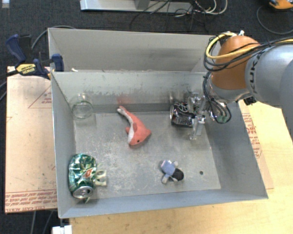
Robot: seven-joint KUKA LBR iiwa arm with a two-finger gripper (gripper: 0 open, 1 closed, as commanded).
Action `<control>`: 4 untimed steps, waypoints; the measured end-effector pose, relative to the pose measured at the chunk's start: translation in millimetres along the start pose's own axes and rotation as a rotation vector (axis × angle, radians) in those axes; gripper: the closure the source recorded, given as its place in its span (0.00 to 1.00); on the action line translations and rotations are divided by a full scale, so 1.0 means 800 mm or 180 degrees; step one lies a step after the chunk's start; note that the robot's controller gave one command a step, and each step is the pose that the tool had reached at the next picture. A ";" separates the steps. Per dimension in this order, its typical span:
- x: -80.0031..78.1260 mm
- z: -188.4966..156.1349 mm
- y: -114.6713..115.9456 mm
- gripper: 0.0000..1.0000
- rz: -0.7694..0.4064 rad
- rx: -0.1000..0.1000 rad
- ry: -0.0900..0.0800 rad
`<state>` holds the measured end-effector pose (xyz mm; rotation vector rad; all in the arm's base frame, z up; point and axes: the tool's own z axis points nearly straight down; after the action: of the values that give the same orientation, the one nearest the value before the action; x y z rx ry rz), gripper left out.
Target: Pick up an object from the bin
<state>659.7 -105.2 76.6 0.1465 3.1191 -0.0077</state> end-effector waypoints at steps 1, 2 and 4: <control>0.007 -0.001 -0.012 1.00 0.1887 -0.0014 0.0136; 0.007 -0.001 -0.012 1.00 0.1884 -0.0013 0.0136; 0.008 -0.036 -0.013 1.00 0.1894 -0.0010 0.0126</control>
Offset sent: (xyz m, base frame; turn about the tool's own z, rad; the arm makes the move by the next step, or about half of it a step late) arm 0.0000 0.0000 0.0000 0.0000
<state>652.0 -114.6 105.0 1.0671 2.9751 0.0092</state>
